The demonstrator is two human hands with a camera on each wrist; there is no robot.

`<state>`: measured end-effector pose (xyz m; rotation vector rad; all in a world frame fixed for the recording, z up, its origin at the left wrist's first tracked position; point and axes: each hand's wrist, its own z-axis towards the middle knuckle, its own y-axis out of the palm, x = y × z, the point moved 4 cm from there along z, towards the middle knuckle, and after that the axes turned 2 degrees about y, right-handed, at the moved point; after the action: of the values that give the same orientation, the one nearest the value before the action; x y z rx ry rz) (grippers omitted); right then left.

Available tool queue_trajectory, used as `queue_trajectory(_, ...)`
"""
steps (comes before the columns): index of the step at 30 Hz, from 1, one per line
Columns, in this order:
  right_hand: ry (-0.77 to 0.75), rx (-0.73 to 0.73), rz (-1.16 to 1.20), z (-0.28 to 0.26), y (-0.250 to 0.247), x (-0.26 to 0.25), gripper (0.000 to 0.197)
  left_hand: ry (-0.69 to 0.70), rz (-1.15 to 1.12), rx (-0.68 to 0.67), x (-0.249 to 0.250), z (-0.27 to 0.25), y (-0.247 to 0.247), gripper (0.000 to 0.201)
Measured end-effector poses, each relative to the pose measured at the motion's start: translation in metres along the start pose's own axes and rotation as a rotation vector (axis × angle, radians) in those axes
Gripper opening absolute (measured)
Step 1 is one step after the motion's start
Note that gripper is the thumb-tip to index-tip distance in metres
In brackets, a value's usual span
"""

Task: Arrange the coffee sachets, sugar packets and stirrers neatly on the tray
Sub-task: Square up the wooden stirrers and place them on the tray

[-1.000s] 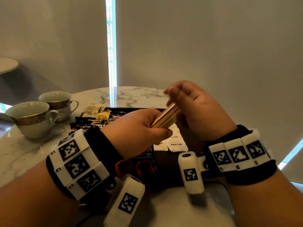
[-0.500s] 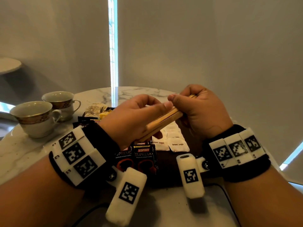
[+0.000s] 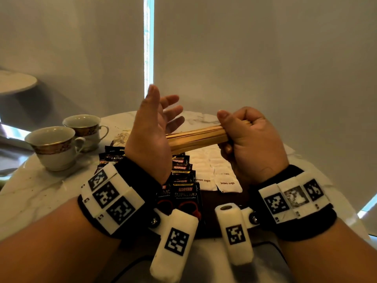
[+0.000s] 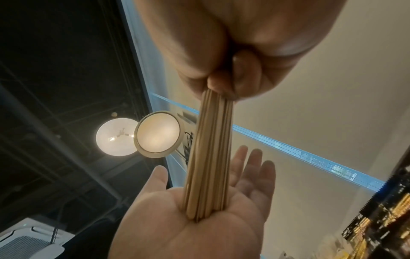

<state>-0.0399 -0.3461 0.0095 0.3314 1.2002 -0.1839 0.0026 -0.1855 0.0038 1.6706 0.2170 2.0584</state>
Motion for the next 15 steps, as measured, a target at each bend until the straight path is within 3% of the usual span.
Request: queue_trajectory(15, -0.070, -0.193, -0.004, -0.015, 0.021, -0.001, 0.026, 0.122, -0.026, 0.102, 0.009, 0.007, -0.013, 0.066)
